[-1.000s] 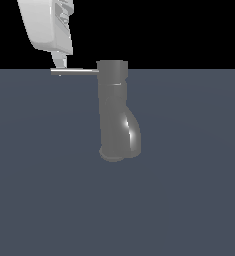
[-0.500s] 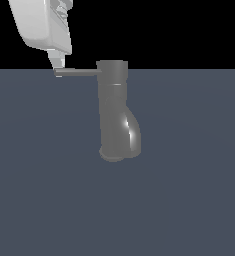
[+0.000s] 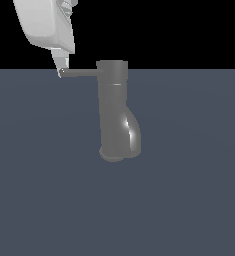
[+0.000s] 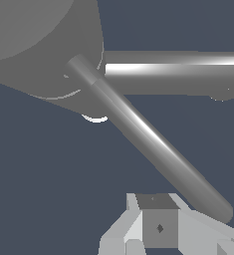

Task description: Turn on the faucet by rotating a designated handle.

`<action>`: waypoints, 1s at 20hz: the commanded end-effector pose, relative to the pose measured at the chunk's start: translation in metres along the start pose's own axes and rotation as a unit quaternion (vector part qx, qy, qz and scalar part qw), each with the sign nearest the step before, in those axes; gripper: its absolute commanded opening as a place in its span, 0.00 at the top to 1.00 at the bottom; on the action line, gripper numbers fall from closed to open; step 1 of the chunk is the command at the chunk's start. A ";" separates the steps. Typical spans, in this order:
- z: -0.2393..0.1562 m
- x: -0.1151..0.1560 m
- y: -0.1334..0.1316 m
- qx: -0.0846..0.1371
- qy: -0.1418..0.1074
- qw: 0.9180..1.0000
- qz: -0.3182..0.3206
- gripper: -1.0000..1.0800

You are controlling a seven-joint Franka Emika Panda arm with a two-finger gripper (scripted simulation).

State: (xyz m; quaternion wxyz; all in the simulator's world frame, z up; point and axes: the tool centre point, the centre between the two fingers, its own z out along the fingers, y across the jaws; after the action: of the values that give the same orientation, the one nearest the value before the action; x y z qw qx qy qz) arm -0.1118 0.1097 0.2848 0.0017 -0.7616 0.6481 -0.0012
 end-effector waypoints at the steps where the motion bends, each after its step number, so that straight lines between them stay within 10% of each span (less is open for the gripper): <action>1: 0.000 0.015 0.008 -0.001 0.000 1.000 0.007 1.00; 20: 0.000 0.063 0.050 -0.001 0.000 1.000 0.003 1.00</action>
State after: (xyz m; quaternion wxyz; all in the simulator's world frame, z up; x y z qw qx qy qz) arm -0.1520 0.0442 0.2848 0.0006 -0.7606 0.6492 -0.0009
